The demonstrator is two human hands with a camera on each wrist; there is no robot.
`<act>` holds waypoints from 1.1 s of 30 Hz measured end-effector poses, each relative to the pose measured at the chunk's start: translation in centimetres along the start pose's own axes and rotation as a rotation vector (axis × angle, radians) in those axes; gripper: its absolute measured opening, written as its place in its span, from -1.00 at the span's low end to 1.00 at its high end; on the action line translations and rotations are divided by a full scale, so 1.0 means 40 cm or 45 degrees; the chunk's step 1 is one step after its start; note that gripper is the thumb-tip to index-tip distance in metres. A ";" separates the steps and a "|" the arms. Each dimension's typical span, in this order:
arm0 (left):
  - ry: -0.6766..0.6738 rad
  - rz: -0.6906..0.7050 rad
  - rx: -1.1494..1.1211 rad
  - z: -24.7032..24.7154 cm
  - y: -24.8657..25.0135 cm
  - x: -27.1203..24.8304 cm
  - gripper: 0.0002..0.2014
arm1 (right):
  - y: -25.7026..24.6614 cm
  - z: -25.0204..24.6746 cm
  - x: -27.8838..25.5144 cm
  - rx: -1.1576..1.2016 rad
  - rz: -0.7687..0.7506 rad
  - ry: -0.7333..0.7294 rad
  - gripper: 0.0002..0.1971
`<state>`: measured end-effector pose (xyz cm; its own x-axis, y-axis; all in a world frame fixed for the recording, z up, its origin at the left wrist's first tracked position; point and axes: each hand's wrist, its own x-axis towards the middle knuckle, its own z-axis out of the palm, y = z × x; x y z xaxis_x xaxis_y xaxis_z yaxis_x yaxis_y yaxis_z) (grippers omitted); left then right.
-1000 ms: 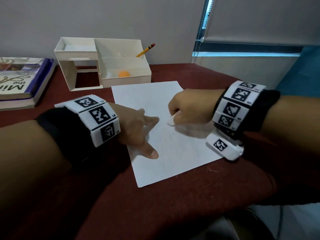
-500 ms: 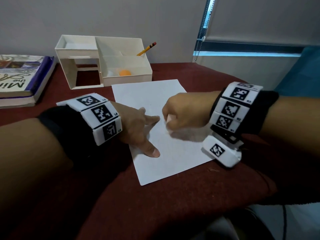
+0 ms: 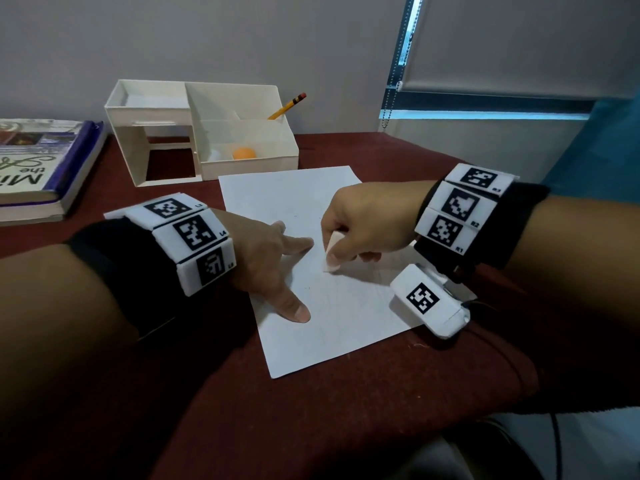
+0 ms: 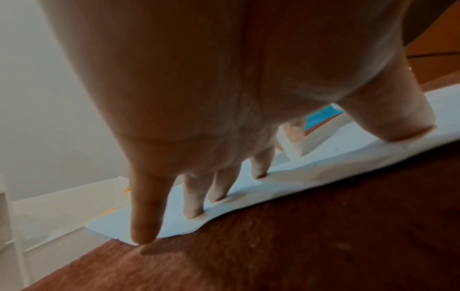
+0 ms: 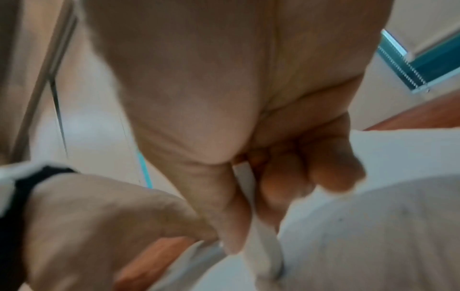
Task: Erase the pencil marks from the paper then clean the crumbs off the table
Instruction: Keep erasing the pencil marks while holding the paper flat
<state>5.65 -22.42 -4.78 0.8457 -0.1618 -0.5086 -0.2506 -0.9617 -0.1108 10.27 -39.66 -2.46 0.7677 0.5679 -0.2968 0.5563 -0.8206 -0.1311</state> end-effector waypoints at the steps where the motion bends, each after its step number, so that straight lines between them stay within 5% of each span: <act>1: -0.006 0.000 -0.019 -0.003 -0.001 -0.003 0.15 | 0.009 -0.003 -0.001 -0.001 0.006 0.013 -0.81; 4: 0.002 0.005 -0.037 -0.015 0.002 -0.011 0.15 | 0.051 -0.014 -0.007 -0.066 0.059 0.115 -0.71; 10: 0.103 0.085 0.038 -0.022 0.046 0.002 0.09 | 0.042 0.028 -0.035 0.040 -0.078 0.121 -0.84; 14: 0.058 0.057 0.047 -0.014 0.041 0.020 0.17 | 0.066 0.023 -0.024 -0.096 0.042 0.253 -0.84; 19: 0.026 0.058 0.028 -0.015 0.040 0.021 0.14 | 0.016 0.033 -0.024 0.076 -0.129 -0.021 -0.88; 23: 0.028 0.034 0.062 -0.012 0.039 0.030 0.21 | 0.063 0.015 -0.003 0.039 0.049 0.136 -0.86; 28: 0.021 0.034 0.058 -0.011 0.038 0.031 0.22 | 0.051 0.031 -0.023 0.244 -0.049 -0.017 -0.91; 33: 0.029 0.034 0.092 -0.009 0.041 0.036 0.20 | 0.074 0.020 -0.006 0.075 0.039 0.231 -0.85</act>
<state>6.62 -24.30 -5.39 0.8487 -0.1929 -0.4925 -0.3059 -0.9386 -0.1596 11.47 -42.29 -3.54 0.8318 0.5406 -0.1264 0.5164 -0.8369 -0.1813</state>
